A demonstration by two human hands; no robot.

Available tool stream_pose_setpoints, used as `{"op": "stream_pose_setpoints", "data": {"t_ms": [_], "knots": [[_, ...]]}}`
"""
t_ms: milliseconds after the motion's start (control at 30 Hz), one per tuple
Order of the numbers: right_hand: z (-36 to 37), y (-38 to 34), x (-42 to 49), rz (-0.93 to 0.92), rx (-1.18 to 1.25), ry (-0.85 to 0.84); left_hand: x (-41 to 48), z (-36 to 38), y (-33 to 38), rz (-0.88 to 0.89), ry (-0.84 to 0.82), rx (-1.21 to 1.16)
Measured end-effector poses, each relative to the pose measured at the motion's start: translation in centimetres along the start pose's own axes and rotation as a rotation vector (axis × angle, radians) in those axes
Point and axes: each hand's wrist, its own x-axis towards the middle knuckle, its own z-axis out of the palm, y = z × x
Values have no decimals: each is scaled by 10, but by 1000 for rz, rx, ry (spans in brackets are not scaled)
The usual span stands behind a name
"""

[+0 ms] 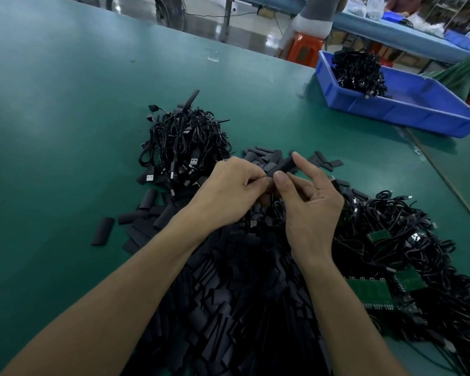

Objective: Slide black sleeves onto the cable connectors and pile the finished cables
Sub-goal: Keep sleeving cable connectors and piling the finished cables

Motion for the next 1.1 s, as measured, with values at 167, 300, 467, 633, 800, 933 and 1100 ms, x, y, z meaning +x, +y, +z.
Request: {"op": "stream_pose_setpoints", "data": {"t_ms": [167, 300, 467, 633, 800, 933, 1100], "knots": [[0, -3, 4, 30, 31, -13, 1, 1, -1, 3, 21, -7], [-12, -9, 13, 8, -15, -175, 3, -3, -1, -30, 54, 5], [-57, -12, 31, 102, -484, -746, 13, -31, -10, -139, 331, -127], [-67, 1, 31, 48, -714, -683, 43, -64, -22, -268, 582, 83], [-66, 8, 28, 16, -606, -511, 79, -85, -41, -398, 602, 312], [-67, 2, 31, 31, -456, -375, 88, -80, -51, -400, 651, 420], [-67, 1, 35, 104, -258, -334, 78, -64, -41, -203, 788, 484]]}}
